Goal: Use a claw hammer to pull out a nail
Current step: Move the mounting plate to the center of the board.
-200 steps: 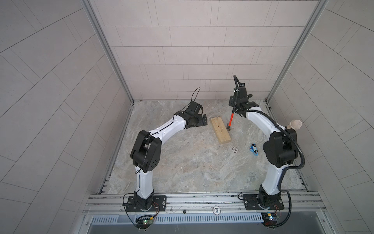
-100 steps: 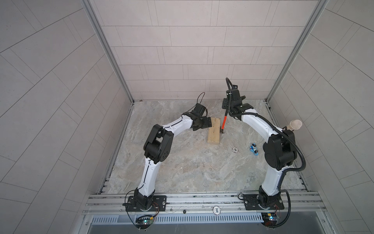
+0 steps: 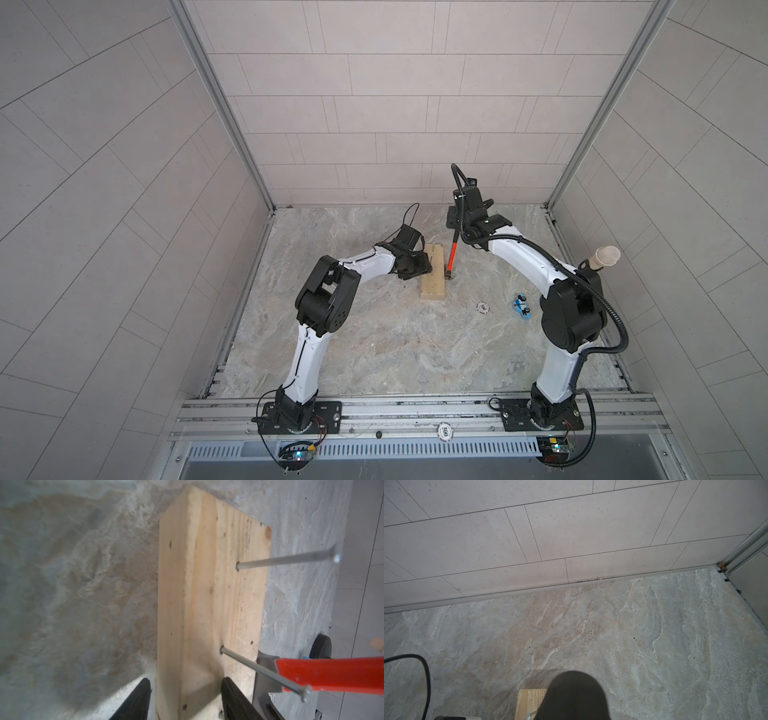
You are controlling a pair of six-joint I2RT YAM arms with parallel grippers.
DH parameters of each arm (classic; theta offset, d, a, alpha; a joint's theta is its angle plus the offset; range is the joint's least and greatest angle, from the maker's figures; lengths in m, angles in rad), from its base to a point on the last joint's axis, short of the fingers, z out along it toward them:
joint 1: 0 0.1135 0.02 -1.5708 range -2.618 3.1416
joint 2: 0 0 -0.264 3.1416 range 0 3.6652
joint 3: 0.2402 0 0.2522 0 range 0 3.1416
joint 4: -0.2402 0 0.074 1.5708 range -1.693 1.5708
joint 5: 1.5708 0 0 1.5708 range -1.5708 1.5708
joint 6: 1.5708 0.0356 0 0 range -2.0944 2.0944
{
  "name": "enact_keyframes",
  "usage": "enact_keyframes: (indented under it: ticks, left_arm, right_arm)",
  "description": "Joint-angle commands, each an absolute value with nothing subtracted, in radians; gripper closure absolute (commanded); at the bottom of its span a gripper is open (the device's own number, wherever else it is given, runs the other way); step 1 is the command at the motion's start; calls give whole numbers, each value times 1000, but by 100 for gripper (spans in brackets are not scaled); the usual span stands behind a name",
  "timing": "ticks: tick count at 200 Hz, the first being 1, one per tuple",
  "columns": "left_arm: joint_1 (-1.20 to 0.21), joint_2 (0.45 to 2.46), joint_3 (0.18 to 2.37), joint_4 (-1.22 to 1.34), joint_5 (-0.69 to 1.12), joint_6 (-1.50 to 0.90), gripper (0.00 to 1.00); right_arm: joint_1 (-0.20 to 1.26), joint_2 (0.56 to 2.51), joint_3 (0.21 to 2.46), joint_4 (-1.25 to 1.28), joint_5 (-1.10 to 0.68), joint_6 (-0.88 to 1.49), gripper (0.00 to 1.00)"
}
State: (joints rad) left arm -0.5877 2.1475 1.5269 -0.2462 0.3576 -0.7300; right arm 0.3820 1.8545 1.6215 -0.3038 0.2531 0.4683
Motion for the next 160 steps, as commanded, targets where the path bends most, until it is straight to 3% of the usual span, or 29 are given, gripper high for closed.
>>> enact_keyframes:
  ticks: [1,84,160]
  left_arm:
    - [-595,2090,1453,-253,350,-734,45]
    - [-628,1852,1117,-210,285,-767,50]
    - [-755,1650,926,-227,205,-845,46]
  right_arm:
    - [424,1808,1653,-319,220,511,100]
    - [508,1835,1718,-303,135,524,100]
    - [586,1865,1736,-292,68,530,100]
